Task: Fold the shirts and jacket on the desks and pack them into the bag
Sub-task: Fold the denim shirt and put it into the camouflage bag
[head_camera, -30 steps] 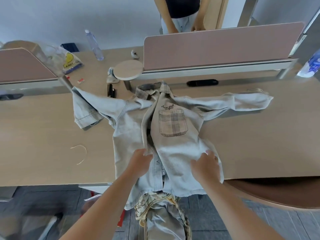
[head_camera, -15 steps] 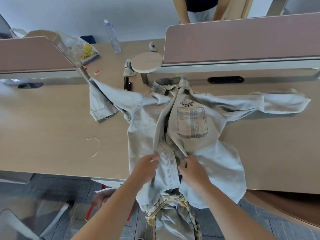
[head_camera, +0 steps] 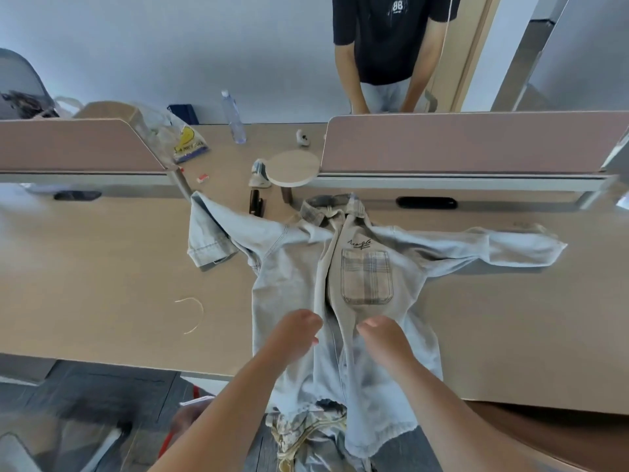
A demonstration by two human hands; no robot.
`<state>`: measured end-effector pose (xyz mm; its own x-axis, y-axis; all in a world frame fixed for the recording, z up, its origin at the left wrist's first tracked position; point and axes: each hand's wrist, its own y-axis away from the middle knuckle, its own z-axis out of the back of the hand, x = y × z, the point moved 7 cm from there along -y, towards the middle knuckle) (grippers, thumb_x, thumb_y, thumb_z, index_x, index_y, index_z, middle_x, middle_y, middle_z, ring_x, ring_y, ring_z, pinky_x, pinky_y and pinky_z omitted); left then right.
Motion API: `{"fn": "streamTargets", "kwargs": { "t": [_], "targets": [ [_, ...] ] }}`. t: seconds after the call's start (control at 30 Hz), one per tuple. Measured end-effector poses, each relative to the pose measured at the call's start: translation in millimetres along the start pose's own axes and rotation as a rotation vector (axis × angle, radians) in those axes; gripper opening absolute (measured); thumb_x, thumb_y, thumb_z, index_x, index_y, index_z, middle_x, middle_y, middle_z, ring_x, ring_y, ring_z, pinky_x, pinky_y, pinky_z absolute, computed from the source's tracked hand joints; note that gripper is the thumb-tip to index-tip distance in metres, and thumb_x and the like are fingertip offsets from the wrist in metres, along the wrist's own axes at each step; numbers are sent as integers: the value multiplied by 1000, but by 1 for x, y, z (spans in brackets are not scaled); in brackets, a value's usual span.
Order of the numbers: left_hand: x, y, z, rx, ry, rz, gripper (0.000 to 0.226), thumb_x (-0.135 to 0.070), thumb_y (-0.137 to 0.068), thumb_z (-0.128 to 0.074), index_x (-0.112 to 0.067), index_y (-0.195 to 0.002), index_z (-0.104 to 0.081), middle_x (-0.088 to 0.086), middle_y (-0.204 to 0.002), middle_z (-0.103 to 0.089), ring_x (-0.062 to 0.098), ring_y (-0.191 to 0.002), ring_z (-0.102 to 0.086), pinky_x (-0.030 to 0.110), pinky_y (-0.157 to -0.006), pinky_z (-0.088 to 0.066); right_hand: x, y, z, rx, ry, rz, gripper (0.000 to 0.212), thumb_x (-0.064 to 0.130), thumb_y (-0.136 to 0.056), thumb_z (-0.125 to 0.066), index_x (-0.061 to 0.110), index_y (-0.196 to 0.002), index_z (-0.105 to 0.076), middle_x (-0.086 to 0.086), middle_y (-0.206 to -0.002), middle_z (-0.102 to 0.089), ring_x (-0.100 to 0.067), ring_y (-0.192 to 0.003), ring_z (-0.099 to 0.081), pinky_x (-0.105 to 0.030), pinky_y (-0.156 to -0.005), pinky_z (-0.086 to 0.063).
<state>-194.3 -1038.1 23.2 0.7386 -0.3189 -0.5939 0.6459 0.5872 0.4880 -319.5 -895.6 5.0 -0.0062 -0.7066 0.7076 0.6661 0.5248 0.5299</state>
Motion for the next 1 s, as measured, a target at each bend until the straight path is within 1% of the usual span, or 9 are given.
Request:
{"fn": "streamTargets", "kwargs": {
  "t": [0.07, 0.23, 0.3, 0.37, 0.43, 0.63, 0.73, 0.9, 1.0],
  "targets": [
    [-10, 2, 11, -45, -62, -63, 22, -14, -99, -52, -6, -114, -66, 3, -99, -68, 15, -82, -66, 37, -85, -56, 12, 4, 2, -7, -25, 5, 25, 14, -92, -48, 12, -70, -37, -6, -66, -36, -19, -60, -35, -31, -55, -25],
    [-35, -3, 38, 93, -131, -168, 32, 8, -98, -47, 0, -127, -59, 10, -129, -64, 20, -107, -69, 25, -86, -55, 64, 10, 11, -66, -62, 17, 22, 19, -87, -51, 21, -67, -41, 3, -64, -43, -17, -60, -42, -27, -55, -31],
    [-44, -9, 64, 38, 2, -167, 29, 3, -99, -46, 0, -124, -60, 11, -123, -68, 22, -103, -70, 25, -81, -54, 84, 4, 15, -109, -62, 36, 9, 22, -79, -49, 16, -73, -52, -9, -67, -48, -20, -64, -46, -31, -60, -34],
    [-45, -22, 89, 2, 187, -128, 30, 2, -98, -41, -1, -117, -63, 8, -108, -72, 18, -87, -71, 35, -84, -54, 102, -5, 17, -140, -72, 35, 17, 16, -83, -49, 5, -84, -62, -20, -75, -55, -22, -69, -51, -32, -62, -37],
    [-44, -37, 112, -10, 333, -111, 29, 1, -97, -39, -3, -112, -64, 7, -101, -71, 16, -79, -68, 34, -80, -53, 121, -14, 16, -163, -84, 31, 16, 13, -89, -49, 4, -87, -62, -13, -78, -59, -22, -72, -54, -31, -65, -41],
    [-39, -83, 153, 31, 371, -142, 24, -8, -97, -41, -10, -98, -65, 9, -100, -73, 14, -78, -68, 36, -80, -53, 157, -48, 14, -262, -101, -26, 34, 14, -93, -51, -13, -111, -56, -11, -79, -54, -20, -72, -49, -31, -63, -39],
    [-40, -107, 163, 56, 326, -168, 23, -7, -99, -42, -4, -105, -64, 13, -103, -70, 18, -84, -69, 39, -84, -54, 169, -60, 19, -287, -59, -48, 34, 20, -90, -53, -6, -109, -61, -15, -79, -63, -21, -72, -55, -43, -72, -54],
    [-38, -139, 173, 37, 369, -139, 21, -16, -99, -43, -16, -101, -64, 10, -92, -71, 24, -81, -68, 31, -62, -48, 174, -93, 31, -279, -17, -42, 35, 22, -89, -49, -5, -107, -60, -6, -77, -58, -19, -71, -55, -44, -71, -53],
    [-47, -156, 175, -2, 386, -142, 20, -18, -101, -45, -11, -102, -64, 8, -90, -69, 21, -78, -64, 30, -68, -50, 171, -117, 38, -249, -14, -40, 34, 23, -89, -47, -2, -105, -62, -6, -78, -59, -19, -71, -57, -49, -79, -57]
  ]
}}
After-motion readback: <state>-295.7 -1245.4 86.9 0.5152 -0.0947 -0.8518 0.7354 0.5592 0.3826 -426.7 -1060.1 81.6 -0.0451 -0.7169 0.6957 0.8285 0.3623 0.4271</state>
